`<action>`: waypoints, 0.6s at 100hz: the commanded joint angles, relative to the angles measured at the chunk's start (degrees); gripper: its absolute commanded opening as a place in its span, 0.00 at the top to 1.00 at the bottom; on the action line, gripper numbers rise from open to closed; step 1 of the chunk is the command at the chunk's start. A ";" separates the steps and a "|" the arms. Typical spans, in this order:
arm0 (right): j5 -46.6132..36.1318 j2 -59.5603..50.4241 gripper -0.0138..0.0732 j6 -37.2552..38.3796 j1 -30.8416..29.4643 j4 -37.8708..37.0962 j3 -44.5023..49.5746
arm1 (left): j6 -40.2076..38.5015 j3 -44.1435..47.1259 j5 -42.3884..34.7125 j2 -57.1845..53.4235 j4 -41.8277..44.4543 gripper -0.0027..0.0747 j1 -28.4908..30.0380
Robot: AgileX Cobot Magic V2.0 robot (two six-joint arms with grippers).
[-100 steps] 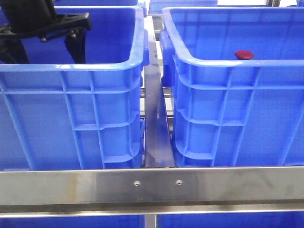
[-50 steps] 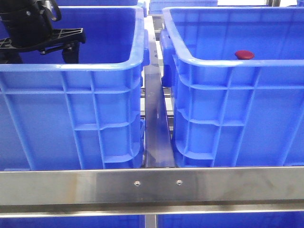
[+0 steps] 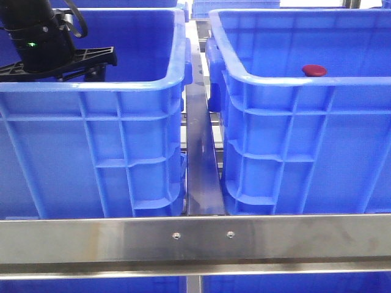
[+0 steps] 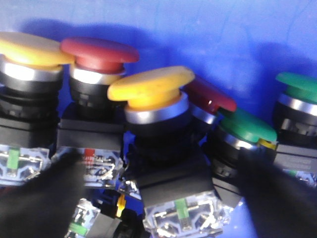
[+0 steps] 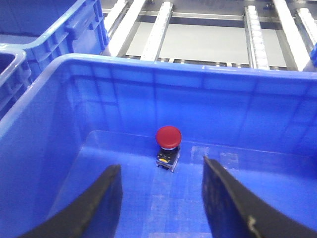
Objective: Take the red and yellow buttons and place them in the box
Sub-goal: 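Grasp a yellow-capped button with the left gripper and lift it, then carry the yellow button with the left gripper toward the right gripper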
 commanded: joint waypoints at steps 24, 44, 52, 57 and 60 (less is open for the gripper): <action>-2.72 -0.87 0.39 -0.48 -0.35 0.48 -1.71 | 0.73 -2.30 -2.30 -3.65 -0.70 0.91 0.14; -2.67 -0.87 0.39 -0.48 -0.35 0.48 -1.71 | 4.85 -2.96 -2.48 -7.88 -0.81 0.93 -1.37; -2.42 -0.87 0.39 -0.44 -0.35 0.48 -1.71 | 8.04 -2.96 -2.08 -10.36 -1.09 0.93 -2.91; -2.09 -0.87 0.39 -0.44 -0.35 0.48 -1.77 | 10.73 -2.96 -1.97 -11.88 -1.59 0.93 -3.98; -1.75 -0.87 0.39 -0.44 -0.35 0.48 -1.82 | 12.09 -2.96 -1.97 -12.77 -2.35 0.93 -4.55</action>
